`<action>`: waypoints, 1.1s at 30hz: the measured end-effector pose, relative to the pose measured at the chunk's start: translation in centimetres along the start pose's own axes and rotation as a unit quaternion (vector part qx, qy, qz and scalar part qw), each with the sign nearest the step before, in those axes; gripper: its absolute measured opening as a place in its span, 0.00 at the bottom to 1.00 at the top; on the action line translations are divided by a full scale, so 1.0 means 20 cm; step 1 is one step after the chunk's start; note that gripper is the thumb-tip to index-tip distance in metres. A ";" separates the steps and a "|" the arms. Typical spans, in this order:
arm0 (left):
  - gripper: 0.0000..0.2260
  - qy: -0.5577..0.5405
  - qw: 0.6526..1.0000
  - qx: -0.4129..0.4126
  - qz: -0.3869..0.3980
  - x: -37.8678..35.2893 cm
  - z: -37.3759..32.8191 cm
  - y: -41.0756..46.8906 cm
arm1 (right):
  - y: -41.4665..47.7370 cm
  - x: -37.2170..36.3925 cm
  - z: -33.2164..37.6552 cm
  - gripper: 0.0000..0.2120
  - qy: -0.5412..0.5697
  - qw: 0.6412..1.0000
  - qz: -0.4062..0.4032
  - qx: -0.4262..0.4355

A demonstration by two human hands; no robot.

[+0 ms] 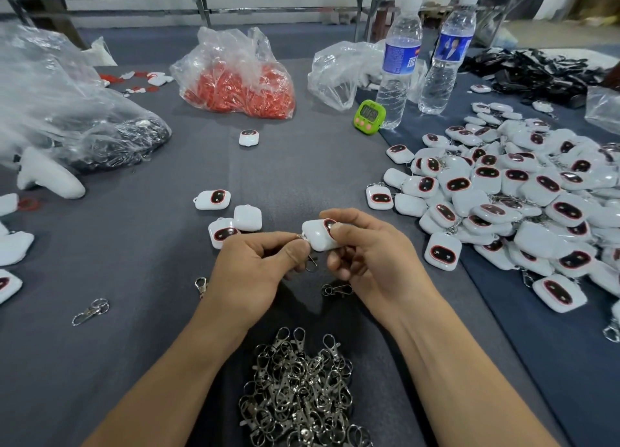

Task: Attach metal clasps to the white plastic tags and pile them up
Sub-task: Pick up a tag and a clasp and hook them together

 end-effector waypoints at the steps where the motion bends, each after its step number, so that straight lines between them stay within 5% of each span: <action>1: 0.15 0.003 1.000 -0.006 -0.005 0.00 0.00 0.00 | 0.00 0.00 0.00 0.09 0.001 1.000 0.001 0.001; 5: 0.08 0.122 0.983 -0.128 -0.042 0.03 -0.01 -0.02 | -0.02 -0.01 0.00 0.08 -0.015 0.999 -0.008 0.029; 10: 0.09 0.359 0.886 -0.287 -0.055 0.04 0.00 -0.04 | -0.05 -0.04 -0.03 0.06 -0.071 0.992 -0.024 0.099; 12: 0.09 0.335 0.907 -0.249 -0.058 0.04 -0.01 -0.04 | -0.06 -0.05 -0.03 0.06 -0.059 0.994 -0.028 0.091; 16: 0.12 0.105 0.991 -0.073 -0.050 0.04 -0.03 -0.01 | -0.04 -0.04 -0.01 0.07 -0.004 0.999 -0.030 0.036; 21: 0.17 -0.020 0.999 0.045 -0.014 0.00 -0.02 0.00 | -0.04 -0.04 -0.01 0.08 0.014 0.999 -0.027 0.021; 25: 0.13 0.106 0.991 -0.061 -0.055 0.03 -0.01 -0.02 | -0.06 -0.05 -0.01 0.06 -0.014 0.997 -0.024 0.072; 28: 0.11 0.347 0.906 -0.237 -0.057 0.03 -0.02 -0.05 | -0.07 -0.07 -0.04 0.06 -0.077 0.986 -0.029 0.143; 30: 0.11 0.398 0.872 -0.278 -0.068 0.03 0.00 -0.06 | -0.07 -0.08 -0.05 0.06 -0.095 0.982 -0.028 0.160; 33: 0.08 0.318 0.922 -0.204 -0.085 0.04 -0.01 -0.04 | -0.06 -0.07 -0.04 0.06 -0.067 0.988 -0.028 0.139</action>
Point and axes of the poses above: each hand's wrist, its own y-axis towards the middle knuckle, its own x-axis out of the back of the hand, z = x × y, the point moved 2 cm from there along y, towards the middle knuckle, and after that the axes turned 13 degrees about -z, right-handed, at the moved point
